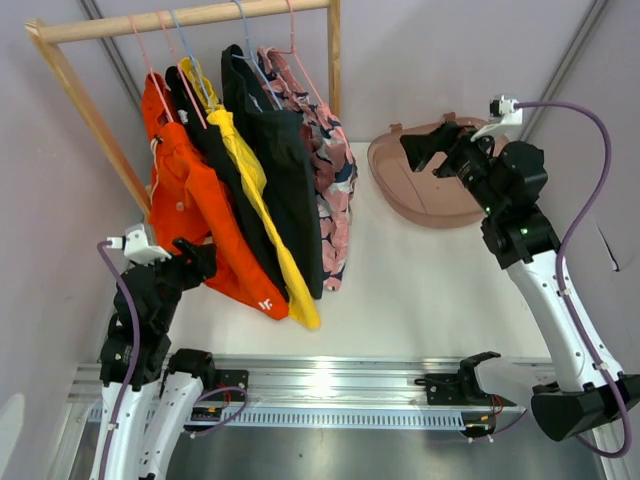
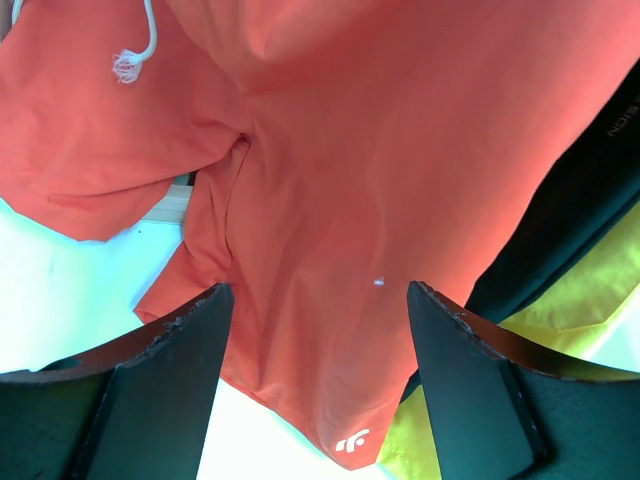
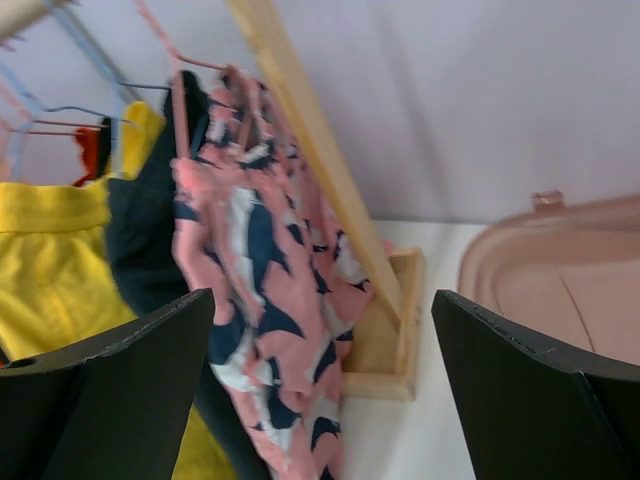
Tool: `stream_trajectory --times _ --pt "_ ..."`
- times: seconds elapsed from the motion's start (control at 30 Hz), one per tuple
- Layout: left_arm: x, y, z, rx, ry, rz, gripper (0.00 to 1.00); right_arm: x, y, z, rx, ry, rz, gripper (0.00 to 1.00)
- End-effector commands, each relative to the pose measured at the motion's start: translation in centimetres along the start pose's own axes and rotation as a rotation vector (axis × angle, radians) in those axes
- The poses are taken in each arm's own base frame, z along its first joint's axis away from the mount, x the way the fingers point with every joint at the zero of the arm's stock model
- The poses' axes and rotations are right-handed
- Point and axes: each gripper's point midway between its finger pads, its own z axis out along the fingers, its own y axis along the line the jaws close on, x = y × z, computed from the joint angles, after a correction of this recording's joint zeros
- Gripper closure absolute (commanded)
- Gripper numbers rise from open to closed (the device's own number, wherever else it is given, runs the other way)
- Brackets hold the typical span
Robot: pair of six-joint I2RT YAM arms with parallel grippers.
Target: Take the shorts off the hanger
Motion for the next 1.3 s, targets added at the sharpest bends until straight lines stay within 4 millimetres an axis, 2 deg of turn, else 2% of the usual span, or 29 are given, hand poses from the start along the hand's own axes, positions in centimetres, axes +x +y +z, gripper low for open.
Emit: stream_trajectory --times 0.0,0.03,0.13,0.17,0.2,0.23,0.27,0.3,0.33,0.37,0.4,0.43,0.5,0.53,0.57,0.6,0.63,0.67,0.7,0.73,0.83,0.87,0.93,0.97,1.07,1.1,1.13,1.27 --pt "-0.6 -0.6 -0.2 0.036 -0.027 -0.001 0.23 -3.9 4.7 -1.1 -0.142 -0.056 -0.055 0.01" --pt "-0.6 -0.7 -0.2 0.039 -0.026 0.001 0.23 -4.8 6.4 -1.3 -0.197 -0.098 -0.074 0.01" --pt "-0.5 -0.9 -0.2 0.049 -0.022 0.003 0.24 -6.3 9.4 -1.3 -0.261 -0.17 -0.124 0.0" --pt "-0.5 -0.8 -0.1 0.047 -0.019 0.001 0.24 -6.7 9.8 -0.9 -0.26 -0.178 -0.126 0.01" --pt "-0.5 -0.9 -0.1 0.049 -0.02 0.002 0.25 -5.9 9.9 0.5 -0.264 -0.152 -0.132 0.01" --pt "-0.4 -0.9 0.0 0.049 -0.019 -0.002 0.26 -7.4 10.7 0.8 -0.275 -0.177 -0.149 0.01" --pt "-0.4 -0.9 -0.1 0.052 -0.018 -0.005 0.26 -7.4 11.3 1.5 -0.286 -0.173 -0.152 0.01" --pt "-0.3 -1.0 -0.1 0.057 -0.014 -0.005 0.26 -6.4 11.0 3.5 -0.271 -0.147 -0.157 0.01" --pt "-0.3 -1.1 -0.1 0.062 -0.015 -0.002 0.26 -8.0 11.8 3.8 -0.276 -0.173 -0.164 0.02" --pt "-0.3 -1.2 -0.1 0.07 -0.013 0.0 0.26 -8.1 11.9 4.8 -0.267 -0.171 -0.172 0.04" --pt "-0.3 -1.3 -0.1 0.073 -0.013 0.0 0.26 -6.6 11.3 7.2 -0.243 -0.134 -0.174 0.08" --pt "-0.3 -1.3 -0.1 0.078 -0.011 0.001 0.26 -8.3 12.0 7.5 -0.251 -0.165 -0.179 0.09" --pt "-0.3 -1.4 -0.2 0.083 -0.012 0.001 0.26 -8.3 12.6 9.2 -0.258 -0.158 -0.185 0.1" --pt "-0.2 -1.5 -0.2 0.087 -0.01 0.001 0.26 -6.1 12.1 11.6 -0.246 -0.098 -0.189 0.11" --pt "-0.2 -1.5 -0.2 0.09 -0.008 0.003 0.26 -8.3 13.1 11.6 -0.261 -0.149 -0.2 0.11" --pt "-0.2 -1.6 -0.3 0.095 -0.012 0.003 0.26 -7.9 13.5 12.3 -0.263 -0.132 -0.206 0.12" --pt "-0.2 -1.7 -0.3 0.099 -0.014 0.004 0.27 -6.0 13.0 14.5 -0.252 -0.096 -0.212 0.13" --pt "-0.2 -1.6 -0.3 0.098 -0.013 0.004 0.27 -7.9 13.9 14.4 -0.265 -0.143 -0.215 0.13" --pt "-0.3 -1.6 -0.4 0.1 -0.017 0.005 0.27 -7.7 13.8 15.0 -0.259 -0.139 -0.215 0.14" --pt "-0.2 -1.6 -0.4 0.101 -0.017 0.006 0.27 -6.3 13.4 16.6 -0.254 -0.118 -0.213 0.14" --pt "-0.4 -1.7 -0.4 0.102 -0.023 0.007 0.28 -6.8 13.9 17.4 -0.271 -0.156 -0.199 0.17" --pt "-0.1 -2.1 -0.5 0.127 -0.009 0.008 0.28 -6.1 13.8 18.1 -0.275 -0.148 -0.194 0.18" --pt "-0.2 -2.1 -0.6 0.127 -0.014 0.007 0.28 -6.1 14.3 18.6 -0.295 -0.168 -0.175 0.2" --pt "-0.3 -2.2 -0.7 0.131 -0.015 0.007 0.28 -5.2 14.2 19.4 -0.297 -0.157 -0.167 0.21" --pt "-0.2 -2.1 -0.7 0.132 -0.018 0.007 0.28 -5.4 15.3 19.8 -0.327 -0.178 -0.154 0.23" --pt "-0.3 -2.2 -0.7 0.135 -0.02 0.007 0.28 -4.1 15.1 20.7 -0.326 -0.157 -0.152 0.24" --pt "-0.3 -2.2 -0.8 0.137 -0.023 0.007 0.28 -4.4 15.9 20.6 -0.342 -0.173 -0.15 0.24" --pt "-0.3 -2.2 -0.9 0.139 -0.025 0.007 0.28 -3.1 16.7 21.6 -0.361 -0.179 -0.147 0.27"
